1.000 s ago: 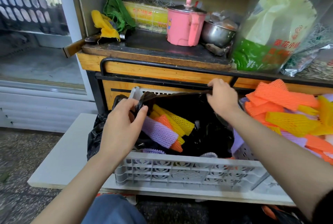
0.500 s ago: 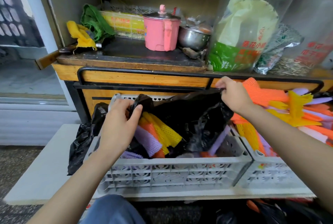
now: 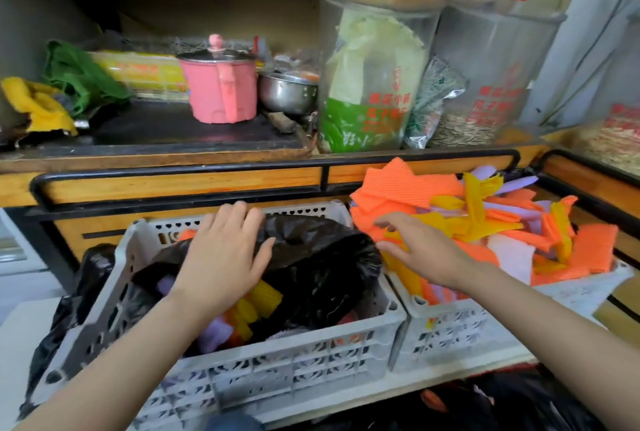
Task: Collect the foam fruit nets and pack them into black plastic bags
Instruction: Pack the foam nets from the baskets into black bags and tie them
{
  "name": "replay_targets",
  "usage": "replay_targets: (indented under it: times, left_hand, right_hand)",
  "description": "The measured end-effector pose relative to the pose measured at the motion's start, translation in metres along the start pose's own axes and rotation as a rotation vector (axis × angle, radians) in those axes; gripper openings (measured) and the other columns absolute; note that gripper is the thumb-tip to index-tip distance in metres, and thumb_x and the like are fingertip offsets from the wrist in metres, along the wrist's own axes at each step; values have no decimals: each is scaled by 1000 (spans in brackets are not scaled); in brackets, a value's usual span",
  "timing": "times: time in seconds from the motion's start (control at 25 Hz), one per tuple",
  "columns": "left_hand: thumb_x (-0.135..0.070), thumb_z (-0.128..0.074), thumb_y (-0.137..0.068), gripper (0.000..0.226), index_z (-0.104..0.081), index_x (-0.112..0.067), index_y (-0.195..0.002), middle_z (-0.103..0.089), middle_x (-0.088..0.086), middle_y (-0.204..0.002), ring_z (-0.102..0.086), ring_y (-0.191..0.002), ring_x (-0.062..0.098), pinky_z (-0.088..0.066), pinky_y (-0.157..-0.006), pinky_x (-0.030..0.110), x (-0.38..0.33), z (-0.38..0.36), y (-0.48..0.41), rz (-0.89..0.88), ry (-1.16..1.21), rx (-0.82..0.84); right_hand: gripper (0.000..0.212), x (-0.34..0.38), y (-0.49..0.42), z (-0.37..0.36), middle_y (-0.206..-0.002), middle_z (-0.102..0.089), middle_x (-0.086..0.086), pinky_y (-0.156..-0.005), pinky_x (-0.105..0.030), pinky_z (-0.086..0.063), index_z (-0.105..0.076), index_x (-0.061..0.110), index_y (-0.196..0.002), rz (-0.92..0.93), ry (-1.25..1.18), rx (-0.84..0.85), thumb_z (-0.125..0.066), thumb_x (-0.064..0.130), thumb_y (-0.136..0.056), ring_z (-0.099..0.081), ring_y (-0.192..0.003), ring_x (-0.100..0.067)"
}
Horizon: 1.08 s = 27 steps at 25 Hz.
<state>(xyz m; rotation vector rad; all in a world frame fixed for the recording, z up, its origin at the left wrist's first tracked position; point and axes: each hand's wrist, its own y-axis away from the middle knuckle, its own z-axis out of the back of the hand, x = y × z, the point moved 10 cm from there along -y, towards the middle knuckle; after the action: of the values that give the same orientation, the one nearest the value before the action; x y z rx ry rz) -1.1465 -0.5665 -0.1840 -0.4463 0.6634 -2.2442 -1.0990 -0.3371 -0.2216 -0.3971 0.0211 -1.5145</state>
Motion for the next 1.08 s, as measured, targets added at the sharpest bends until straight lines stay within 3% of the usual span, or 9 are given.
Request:
replay_targets:
  times: [0.16,0.28,0.48,0.6,0.72,0.84,0.92,1.08]
  left_hand:
    - [-39,-40,-93,36,-52,-16,-118,-53,2,-114,-51,-109,23,-39,-89,35,-70,-38,-61,-100,214,85]
    - [-38,-43,-97,49,-35,-18,-140,-35,1,-145,-28,-136,19,-23,-106,32,-115,-91,-105,-139,263,211]
    - [-38,-44,-97,65,-12,-19,-150,-9,2,-159,-6,-146,21,-10,-117,40,-147,-160,-159,-141,219,370]
    - [-40,-50,-94,74,-7,-19,-151,-6,2,-159,-3,-146,22,-7,-118,45,-151,-185,-174,-115,210,437]
    - [-41,-56,-91,76,-14,-18,-149,-18,6,-155,-15,-144,25,-13,-116,46,-146,-199,-181,-55,224,442]
    - [-33,-54,-93,55,-31,-15,-139,-42,6,-140,-38,-130,26,-27,-104,43,-140,-197,-189,-11,203,366]
    - [-28,-46,-97,33,-43,-15,-127,-52,5,-129,-47,-119,26,-30,-96,41,-137,-187,-193,3,195,309]
    - [-24,-45,-98,18,-52,-10,-105,-53,5,-108,-53,-99,27,-37,-83,38,-126,-152,-190,104,404,167]
  right_hand:
    - [46,-77,13,25,-133,-48,-11,-98,-24,-27,-43,7,-133,-175,58,-131,-58,22,-92,-42,-127,-25]
    - [54,-106,6,12,-142,-41,-8,-103,-22,-22,-35,9,-140,-203,46,-98,-57,26,-93,-34,-133,-22]
    - [61,-126,-5,-21,-146,-38,-2,-107,-29,-23,-31,16,-144,-202,98,-22,-55,38,-92,-29,-136,-21]
    - [56,-137,0,-20,-141,-45,1,-101,-32,-29,-37,21,-140,-216,185,-19,-53,43,-91,-34,-131,-20]
    - [45,-142,8,-2,-131,-56,-3,-94,-33,-34,-50,20,-129,-236,157,-89,-57,41,-90,-46,-123,-22]
    - [37,-150,15,21,-116,-63,-7,-77,-35,-41,-55,18,-121,-310,75,-180,-56,41,-91,-56,-110,-27]
    - [34,-152,19,32,-102,-66,-7,-64,-34,-36,-55,18,-117,-351,52,-203,-54,41,-92,-60,-99,-30]
    - [34,-153,25,52,-93,-66,-12,-58,-34,-34,-51,12,-115,-428,38,-295,-53,39,-93,-61,-90,-35]
